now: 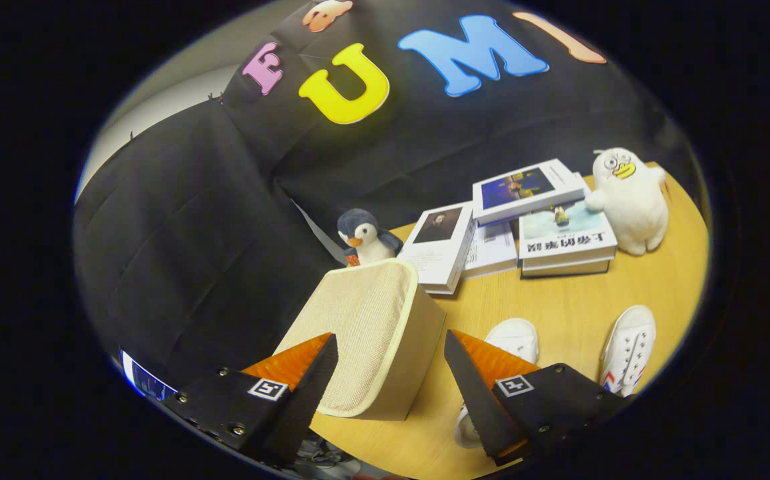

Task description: Open the storage box then place both shoes into the box .Put the left shoe in first, then the right shoe, with the right side of both shoes facing outward in a uniform manner.

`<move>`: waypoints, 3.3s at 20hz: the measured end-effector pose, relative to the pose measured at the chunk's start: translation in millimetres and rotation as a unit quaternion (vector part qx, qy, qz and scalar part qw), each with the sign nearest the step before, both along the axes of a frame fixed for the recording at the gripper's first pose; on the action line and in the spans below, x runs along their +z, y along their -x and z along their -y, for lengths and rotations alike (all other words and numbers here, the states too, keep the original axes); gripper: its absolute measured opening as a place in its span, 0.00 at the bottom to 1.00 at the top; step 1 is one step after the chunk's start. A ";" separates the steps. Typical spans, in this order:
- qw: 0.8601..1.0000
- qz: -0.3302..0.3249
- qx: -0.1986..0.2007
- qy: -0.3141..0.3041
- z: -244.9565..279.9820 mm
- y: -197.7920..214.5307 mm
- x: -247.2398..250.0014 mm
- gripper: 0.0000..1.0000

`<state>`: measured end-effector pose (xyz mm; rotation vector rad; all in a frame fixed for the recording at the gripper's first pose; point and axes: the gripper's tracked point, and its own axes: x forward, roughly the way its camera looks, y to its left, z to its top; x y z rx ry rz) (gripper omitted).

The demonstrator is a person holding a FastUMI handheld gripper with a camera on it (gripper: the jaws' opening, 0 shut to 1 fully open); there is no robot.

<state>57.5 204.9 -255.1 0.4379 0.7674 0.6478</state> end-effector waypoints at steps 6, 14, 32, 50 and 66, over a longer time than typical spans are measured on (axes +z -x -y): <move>0.994 -0.093 0.039 -0.043 -40.6 -4.8 -39.3 0.95; 0.971 -0.193 0.042 -0.136 -62.9 -3.1 -40.3 0.86; 0.969 -0.135 0.119 -0.171 -114.7 -1.7 83.0 0.07; 0.967 -0.066 0.220 -0.107 -332.8 40.5 124.2 0.17; 0.987 -0.028 0.147 -0.057 -202.5 0.7 126.0 0.96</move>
